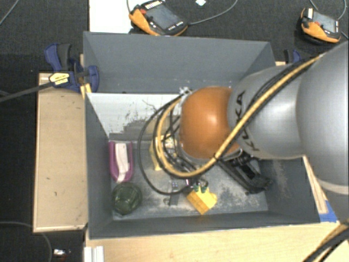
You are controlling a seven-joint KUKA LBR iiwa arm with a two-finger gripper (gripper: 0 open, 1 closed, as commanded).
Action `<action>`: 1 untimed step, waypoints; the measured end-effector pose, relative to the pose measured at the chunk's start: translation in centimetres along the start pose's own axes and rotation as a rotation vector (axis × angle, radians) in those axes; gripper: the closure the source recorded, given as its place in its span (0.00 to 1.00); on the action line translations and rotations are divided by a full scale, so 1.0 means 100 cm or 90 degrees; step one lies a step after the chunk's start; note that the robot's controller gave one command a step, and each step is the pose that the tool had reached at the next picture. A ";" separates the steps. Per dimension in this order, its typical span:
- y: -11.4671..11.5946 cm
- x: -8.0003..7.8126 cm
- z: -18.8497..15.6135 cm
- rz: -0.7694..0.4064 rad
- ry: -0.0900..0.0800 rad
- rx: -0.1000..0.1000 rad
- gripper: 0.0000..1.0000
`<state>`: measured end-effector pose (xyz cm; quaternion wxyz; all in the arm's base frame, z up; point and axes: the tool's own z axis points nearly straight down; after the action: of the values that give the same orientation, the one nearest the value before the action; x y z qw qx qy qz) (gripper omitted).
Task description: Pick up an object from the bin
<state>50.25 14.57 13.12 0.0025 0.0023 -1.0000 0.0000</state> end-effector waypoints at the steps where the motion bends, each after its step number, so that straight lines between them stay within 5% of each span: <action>1: -0.001 -0.002 -0.004 0.005 -0.004 -0.001 0.00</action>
Offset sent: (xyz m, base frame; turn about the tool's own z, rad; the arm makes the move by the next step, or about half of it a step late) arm 0.0881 -0.0419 -0.0612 -0.2208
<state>50.42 14.48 13.56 -0.0008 -0.0019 -1.0000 -0.0006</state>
